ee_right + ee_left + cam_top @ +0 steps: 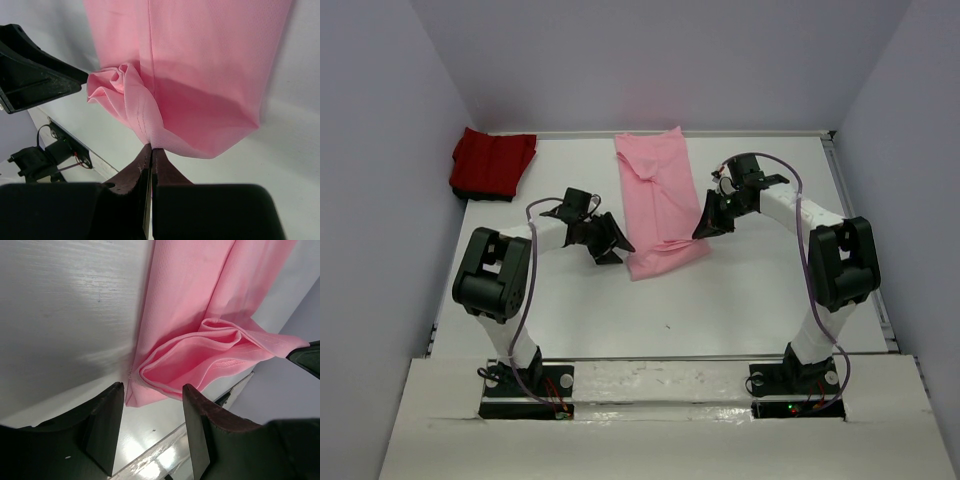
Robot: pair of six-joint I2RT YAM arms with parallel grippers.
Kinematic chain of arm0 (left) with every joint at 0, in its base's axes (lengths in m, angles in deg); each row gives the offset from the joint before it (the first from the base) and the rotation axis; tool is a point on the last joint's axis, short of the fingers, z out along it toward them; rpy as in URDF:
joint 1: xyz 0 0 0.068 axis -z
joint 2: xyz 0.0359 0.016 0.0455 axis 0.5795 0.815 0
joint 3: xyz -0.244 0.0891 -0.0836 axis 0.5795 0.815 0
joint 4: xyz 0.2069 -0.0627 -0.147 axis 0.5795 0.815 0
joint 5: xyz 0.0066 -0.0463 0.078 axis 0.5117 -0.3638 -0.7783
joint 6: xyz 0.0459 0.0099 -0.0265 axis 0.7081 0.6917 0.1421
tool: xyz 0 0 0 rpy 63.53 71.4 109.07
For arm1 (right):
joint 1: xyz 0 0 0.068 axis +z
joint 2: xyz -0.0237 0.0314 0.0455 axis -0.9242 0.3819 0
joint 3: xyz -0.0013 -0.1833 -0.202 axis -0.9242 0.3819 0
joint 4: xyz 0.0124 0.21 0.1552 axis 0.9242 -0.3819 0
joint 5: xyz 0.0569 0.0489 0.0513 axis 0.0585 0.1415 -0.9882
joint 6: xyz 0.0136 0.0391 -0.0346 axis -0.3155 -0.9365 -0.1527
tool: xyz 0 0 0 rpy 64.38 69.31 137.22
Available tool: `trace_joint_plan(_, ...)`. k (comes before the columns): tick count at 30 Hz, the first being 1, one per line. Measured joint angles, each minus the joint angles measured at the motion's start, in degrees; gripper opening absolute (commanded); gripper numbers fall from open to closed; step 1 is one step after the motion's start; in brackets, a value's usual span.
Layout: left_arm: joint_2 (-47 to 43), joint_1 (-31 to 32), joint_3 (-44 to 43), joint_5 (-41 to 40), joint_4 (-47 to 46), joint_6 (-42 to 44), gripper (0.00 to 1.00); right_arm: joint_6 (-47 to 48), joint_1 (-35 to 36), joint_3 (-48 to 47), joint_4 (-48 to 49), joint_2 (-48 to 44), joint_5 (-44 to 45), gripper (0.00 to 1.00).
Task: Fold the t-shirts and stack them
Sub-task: Fold the folded rectangular tshirt in 1/3 of the way
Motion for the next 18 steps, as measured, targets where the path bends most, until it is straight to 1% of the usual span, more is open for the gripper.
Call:
trace_joint_plan(1, 0.00, -0.09, 0.00, 0.00, 0.00, 0.00, 0.58, 0.00, -0.04, -0.02, 0.00, 0.02, -0.13, 0.00)
trace_joint_plan(4, 0.13, -0.33, 0.00, 0.04, -0.02, -0.02, 0.52, 0.00, -0.26, -0.02, 0.00, 0.28, -0.22, 0.00)
trace_joint_plan(18, 3.19, -0.33, -0.04, 1.27, -0.63, 0.04, 0.54, 0.00, -0.85, -0.55, -0.24, 1.70, -0.68, 0.00)
